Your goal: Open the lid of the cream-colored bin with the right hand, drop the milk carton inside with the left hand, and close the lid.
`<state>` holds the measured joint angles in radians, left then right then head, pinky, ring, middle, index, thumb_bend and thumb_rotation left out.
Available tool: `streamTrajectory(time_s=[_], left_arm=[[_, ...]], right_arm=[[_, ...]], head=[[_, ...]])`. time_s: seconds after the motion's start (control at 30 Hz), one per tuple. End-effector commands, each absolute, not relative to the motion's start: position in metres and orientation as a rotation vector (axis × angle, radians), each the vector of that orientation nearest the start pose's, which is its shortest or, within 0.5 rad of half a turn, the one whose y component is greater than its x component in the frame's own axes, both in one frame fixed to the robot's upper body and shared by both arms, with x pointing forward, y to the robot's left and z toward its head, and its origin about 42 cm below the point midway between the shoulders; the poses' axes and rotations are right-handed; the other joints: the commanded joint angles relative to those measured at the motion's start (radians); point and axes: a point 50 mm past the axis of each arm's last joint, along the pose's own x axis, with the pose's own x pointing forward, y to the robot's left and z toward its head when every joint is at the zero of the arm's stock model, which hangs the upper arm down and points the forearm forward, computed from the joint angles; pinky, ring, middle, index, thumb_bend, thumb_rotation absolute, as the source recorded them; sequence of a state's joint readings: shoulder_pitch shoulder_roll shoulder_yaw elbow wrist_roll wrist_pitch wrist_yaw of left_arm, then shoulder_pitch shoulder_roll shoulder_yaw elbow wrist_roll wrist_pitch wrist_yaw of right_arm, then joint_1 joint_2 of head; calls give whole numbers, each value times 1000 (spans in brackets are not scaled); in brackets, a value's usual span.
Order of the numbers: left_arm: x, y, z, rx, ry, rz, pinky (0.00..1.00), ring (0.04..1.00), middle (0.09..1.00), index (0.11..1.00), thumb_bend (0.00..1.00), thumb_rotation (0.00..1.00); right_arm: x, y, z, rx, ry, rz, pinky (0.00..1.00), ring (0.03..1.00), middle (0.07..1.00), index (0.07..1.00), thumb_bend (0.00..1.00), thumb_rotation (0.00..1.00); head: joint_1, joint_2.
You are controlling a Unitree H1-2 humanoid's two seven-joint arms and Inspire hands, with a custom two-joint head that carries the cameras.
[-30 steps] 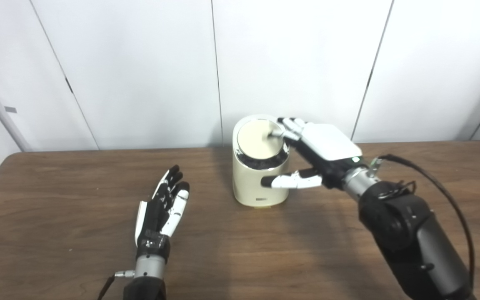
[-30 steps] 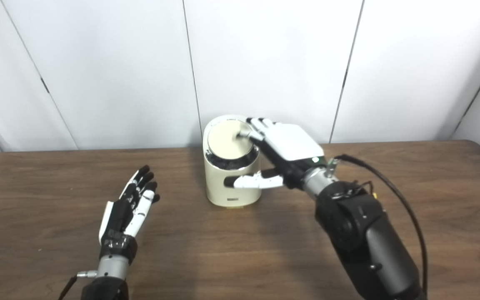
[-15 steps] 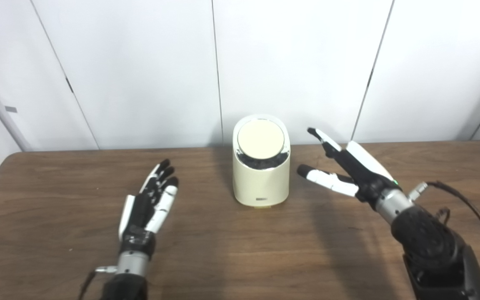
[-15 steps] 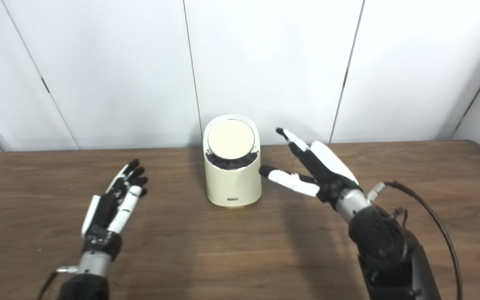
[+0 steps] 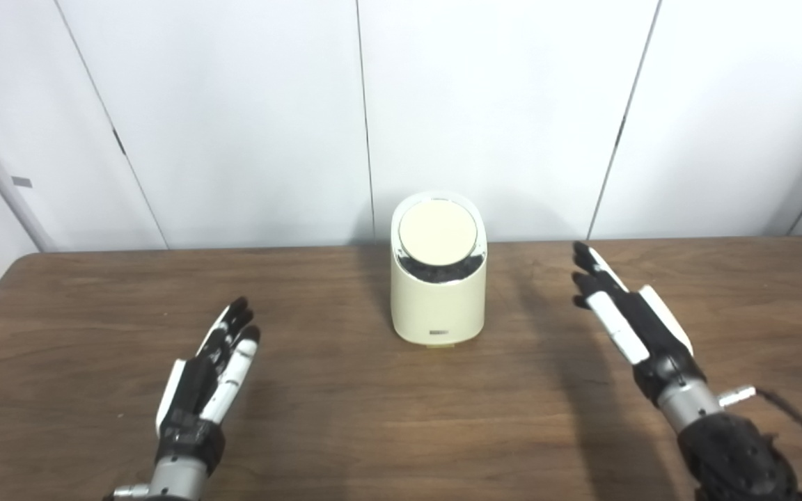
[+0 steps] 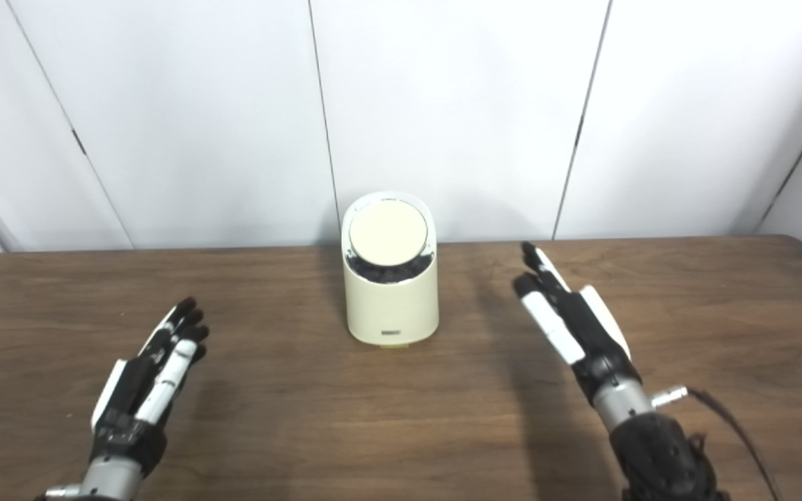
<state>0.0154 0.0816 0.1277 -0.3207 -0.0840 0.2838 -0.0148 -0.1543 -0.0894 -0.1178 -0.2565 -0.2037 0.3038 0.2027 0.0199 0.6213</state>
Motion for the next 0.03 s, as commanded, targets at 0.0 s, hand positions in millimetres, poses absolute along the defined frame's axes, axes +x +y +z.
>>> streamTrajectory(time_s=[0.0], left_arm=[[273,267,173,-12,-121,82,955,936,962,975,427,665]], right_arm=[[319,-247,201,-242,-185,26,900,951,962,940,570,992]], head=[[-2,4]])
